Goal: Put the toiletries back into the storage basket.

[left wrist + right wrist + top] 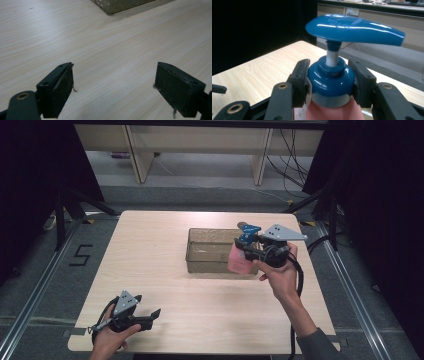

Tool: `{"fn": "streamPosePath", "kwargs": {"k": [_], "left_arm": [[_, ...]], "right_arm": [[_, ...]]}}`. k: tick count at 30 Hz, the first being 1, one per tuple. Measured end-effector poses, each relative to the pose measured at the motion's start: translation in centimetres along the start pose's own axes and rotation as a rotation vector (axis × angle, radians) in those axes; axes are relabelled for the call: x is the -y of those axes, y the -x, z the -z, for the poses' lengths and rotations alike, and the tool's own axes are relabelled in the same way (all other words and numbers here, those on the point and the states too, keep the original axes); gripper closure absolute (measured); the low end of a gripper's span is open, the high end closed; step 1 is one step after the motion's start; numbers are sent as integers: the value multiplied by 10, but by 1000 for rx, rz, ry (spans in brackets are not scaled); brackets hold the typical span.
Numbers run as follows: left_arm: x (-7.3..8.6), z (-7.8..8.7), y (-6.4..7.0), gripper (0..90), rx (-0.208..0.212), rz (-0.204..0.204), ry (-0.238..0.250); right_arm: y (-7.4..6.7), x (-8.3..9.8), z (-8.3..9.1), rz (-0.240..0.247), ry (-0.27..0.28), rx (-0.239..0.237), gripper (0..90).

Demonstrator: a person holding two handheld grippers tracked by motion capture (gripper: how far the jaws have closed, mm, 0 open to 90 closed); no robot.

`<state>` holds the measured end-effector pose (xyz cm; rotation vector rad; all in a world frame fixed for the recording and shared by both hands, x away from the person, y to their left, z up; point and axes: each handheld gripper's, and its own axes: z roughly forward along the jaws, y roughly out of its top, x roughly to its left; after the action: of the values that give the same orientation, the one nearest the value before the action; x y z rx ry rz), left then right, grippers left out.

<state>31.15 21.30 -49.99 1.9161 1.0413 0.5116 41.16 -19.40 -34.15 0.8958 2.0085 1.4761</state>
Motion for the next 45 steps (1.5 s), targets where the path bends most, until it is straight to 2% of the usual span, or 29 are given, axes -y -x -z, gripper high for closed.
{"fn": "streamPosePath", "kwargs": {"k": [3, 5, 6, 8, 12, 13, 14, 15, 25, 26, 28, 31, 32, 33, 35, 36, 37, 39, 41, 44, 45], "left_arm": [[0, 0, 0, 152, 3, 5, 7], [0, 0, 0, 152, 1, 2, 6], [0, 0, 0, 152, 2, 0, 5], [1, 0, 0, 152, 3, 2, 5], [0, 0, 0, 152, 1, -2, 0], [0, 0, 0, 152, 4, 1, 3], [0, 0, 0, 152, 4, 1, 3], [0, 0, 0, 152, 4, -3, 4], [1, 0, 0, 152, 3, 0, 0], [0, 0, 0, 152, 5, -1, 5], [0, -1, 0, 152, 8, 1, 12], [0, -1, 0, 152, 7, 2, 11], [0, 0, 0, 152, 6, -2, 5], [1, 0, 0, 152, 6, 3, 5], [1, 0, 0, 152, 7, 4, 5], [0, 0, 0, 152, 7, 3, 4], [0, 0, 0, 152, 6, -1, 5], [0, 0, 0, 152, 7, 0, 4], [0, 0, 0, 152, 7, 4, 3], [0, -1, 0, 152, 12, 3, 12], [0, 0, 0, 152, 9, 4, 8]], "right_arm": [[9, -3, 3, 5, -4, 26, 537], [11, -4, 2, -1, 2, 23, 537], [13, -4, 3, -4, -5, 40, 537], [17, -5, 3, 3, -5, 44, 537], [24, -4, 1, -17, -16, 74, 537], [30, -3, -2, -2, -17, 84, 537], [30, -3, -2, -2, -17, 84, 537], [31, -2, -4, -22, -32, 82, 537], [43, 3, -19, -30, -32, 110, 537], [42, 3, -21, -51, -39, 107, 537], [46, 4, -26, -31, -35, 113, 537], [47, 6, -33, -66, -48, 115, 536], [50, 6, -34, -34, -42, 126, 537], [50, 6, -36, -51, -53, 126, 537], [53, 7, -38, -35, -45, 123, 536], [53, 7, -41, -62, -56, 126, 537], [56, 7, -43, -42, -43, 119, 537], [56, 7, -43, -44, -55, 132, 537], [57, 9, -47, -66, -65, 134, 537], [60, 11, -50, -63, -63, 138, 537], [61, 12, -51, -56, -58, 152, 537]]}}
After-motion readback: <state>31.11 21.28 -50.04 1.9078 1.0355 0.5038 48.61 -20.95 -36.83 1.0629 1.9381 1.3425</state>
